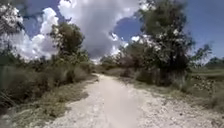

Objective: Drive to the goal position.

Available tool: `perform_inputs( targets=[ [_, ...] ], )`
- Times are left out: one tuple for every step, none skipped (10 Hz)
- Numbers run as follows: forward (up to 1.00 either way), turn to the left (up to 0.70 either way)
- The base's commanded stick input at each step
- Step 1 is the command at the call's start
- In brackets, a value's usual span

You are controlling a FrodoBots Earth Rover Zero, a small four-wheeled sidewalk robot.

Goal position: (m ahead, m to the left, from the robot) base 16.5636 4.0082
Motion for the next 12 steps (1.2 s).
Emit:
perform_inputs(
  targets=[
    [0.5, 0.0],
    [0.5, 0.0],
    [0.5, 0.0],
    [0.5, 0.0],
    [0.5, 0.0],
    [0.5, 0.0],
    [0.5, 0.0],
    [0.5, 0.0],
    [0.5, 0.0],
    [0.5, 0.0],
    [0.5, 0.0],
    [0.5, 0.0]
  ],
)
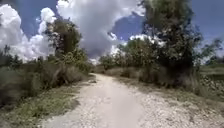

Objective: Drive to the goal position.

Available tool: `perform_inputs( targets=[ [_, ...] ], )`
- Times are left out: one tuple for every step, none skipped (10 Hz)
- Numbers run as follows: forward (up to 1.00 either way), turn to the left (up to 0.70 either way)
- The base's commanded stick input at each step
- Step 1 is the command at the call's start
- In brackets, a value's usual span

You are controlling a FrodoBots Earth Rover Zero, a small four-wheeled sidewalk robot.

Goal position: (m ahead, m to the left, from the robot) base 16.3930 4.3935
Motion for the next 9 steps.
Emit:
perform_inputs(
  targets=[
    [0.5, 0.0],
    [0.5, 0.0],
    [0.5, 0.0],
    [0.5, 0.0],
    [0.5, 0.0],
    [0.5, 0.0],
    [0.5, 0.0],
    [0.5, 0.0],
    [0.5, 0.05]
  ],
)
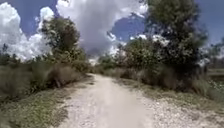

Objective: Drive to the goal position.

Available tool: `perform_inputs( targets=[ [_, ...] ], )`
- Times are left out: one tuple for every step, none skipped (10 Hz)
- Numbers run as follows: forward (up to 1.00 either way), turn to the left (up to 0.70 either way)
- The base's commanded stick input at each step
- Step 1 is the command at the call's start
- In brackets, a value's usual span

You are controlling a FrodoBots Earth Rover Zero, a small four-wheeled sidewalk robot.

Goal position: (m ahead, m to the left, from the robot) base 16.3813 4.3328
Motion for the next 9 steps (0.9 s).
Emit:
perform_inputs(
  targets=[
    [0.5, 0.33],
    [0.5, 0.32],
    [0.5, 0.0],
    [0.5, 0.0],
    [0.5, 0.0],
    [0.5, 0.0],
    [0.5, 0.0],
    [0.5, 0.0],
    [0.5, 0.0]
  ],
)
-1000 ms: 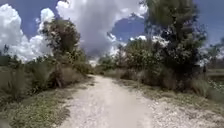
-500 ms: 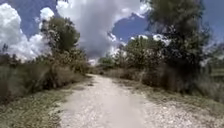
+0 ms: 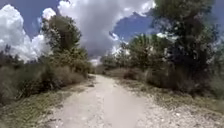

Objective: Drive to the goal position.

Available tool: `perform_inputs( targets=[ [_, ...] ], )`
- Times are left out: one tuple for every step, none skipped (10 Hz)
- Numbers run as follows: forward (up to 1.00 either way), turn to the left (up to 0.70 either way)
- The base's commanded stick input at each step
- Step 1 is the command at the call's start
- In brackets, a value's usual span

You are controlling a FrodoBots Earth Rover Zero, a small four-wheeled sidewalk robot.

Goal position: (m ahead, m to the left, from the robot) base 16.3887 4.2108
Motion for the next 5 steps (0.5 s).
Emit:
perform_inputs(
  targets=[
    [0.5, 0.0],
    [0.5, 0.0],
    [0.5, 0.0],
    [0.5, 0.0],
    [0.5, 0.0]
  ],
)
